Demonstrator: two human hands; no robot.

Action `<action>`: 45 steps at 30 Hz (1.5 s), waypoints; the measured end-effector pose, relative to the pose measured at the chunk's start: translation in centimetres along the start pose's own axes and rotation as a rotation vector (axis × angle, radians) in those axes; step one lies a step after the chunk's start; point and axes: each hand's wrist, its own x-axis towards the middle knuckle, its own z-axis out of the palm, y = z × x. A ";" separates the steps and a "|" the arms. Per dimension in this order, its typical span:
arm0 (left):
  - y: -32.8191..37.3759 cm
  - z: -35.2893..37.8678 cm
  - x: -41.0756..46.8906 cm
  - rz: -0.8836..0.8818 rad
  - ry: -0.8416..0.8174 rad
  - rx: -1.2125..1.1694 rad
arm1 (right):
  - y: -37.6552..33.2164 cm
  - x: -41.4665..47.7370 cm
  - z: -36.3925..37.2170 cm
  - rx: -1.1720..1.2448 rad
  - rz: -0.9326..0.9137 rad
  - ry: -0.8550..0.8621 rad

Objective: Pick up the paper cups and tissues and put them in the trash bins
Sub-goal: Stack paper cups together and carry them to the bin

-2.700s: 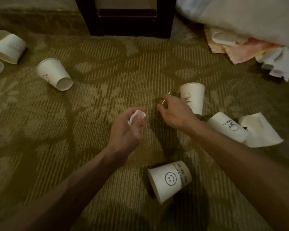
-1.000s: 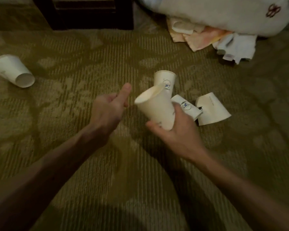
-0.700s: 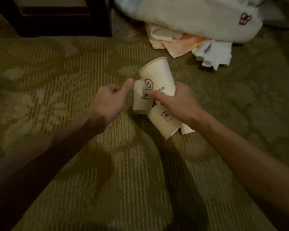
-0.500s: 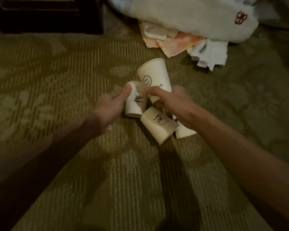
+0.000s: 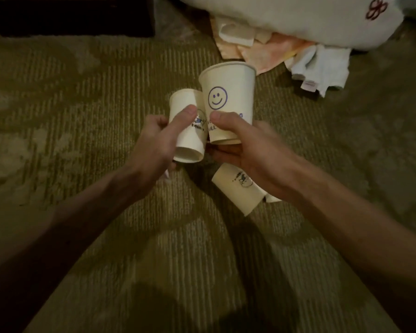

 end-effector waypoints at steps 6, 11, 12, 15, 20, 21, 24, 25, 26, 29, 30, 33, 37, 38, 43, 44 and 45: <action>5.9 -2.6 -9.6 -0.115 -0.059 0.051 | -3.7 -11.1 3.6 0.173 0.104 -0.019; 14.5 -3.3 -20.5 -0.146 -0.115 0.003 | -10.2 -22.8 4.8 0.359 0.215 0.057; 16.6 -3.1 -22.4 -0.141 -0.126 -0.001 | -11.8 -25.2 4.8 0.409 0.219 0.086; 23.8 -1.9 -27.6 -0.121 -0.184 0.021 | -16.9 -32.6 4.4 0.565 0.187 0.217; 34.5 1.6 -34.7 -0.088 -0.317 0.041 | -25.2 -44.2 3.3 0.710 0.079 0.402; 36.1 2.6 -36.1 -0.077 -0.356 0.065 | -26.3 -46.3 3.1 0.713 0.056 0.418; 39.8 6.0 -40.1 -0.010 -0.486 0.109 | -28.3 -51.9 2.5 0.706 0.020 0.522; 40.8 7.2 -41.4 0.015 -0.528 0.101 | -28.6 -53.7 2.2 0.720 0.006 0.578; 41.6 8.5 -42.7 0.040 -0.572 0.096 | -28.7 -55.5 1.7 0.737 -0.010 0.634; 43.2 12.8 -46.7 0.054 -0.725 0.091 | -28.3 -60.9 0.0 0.785 -0.065 0.765; 43.6 14.6 -48.2 0.046 -0.781 0.099 | -28.0 -62.7 -0.8 0.810 -0.084 0.806; 43.6 20.3 -52.7 0.063 -0.964 0.185 | -25.6 -68.1 -3.7 0.900 -0.109 0.943; 41.2 29.4 -59.4 0.121 -1.139 0.313 | -20.8 -75.1 -8.4 1.083 -0.151 1.137; 40.2 31.9 -61.1 0.127 -1.184 0.346 | -19.4 -76.8 -9.8 1.139 -0.174 1.187; 34.1 45.1 -70.1 0.126 -1.361 0.497 | -11.2 -85.1 -17.6 1.251 -0.197 1.369; 32.9 47.7 -71.7 0.128 -1.375 0.526 | -9.7 -86.5 -19.3 1.250 -0.201 1.407; 31.6 50.4 -73.1 0.129 -1.383 0.554 | -8.1 -87.7 -21.0 1.259 -0.221 1.453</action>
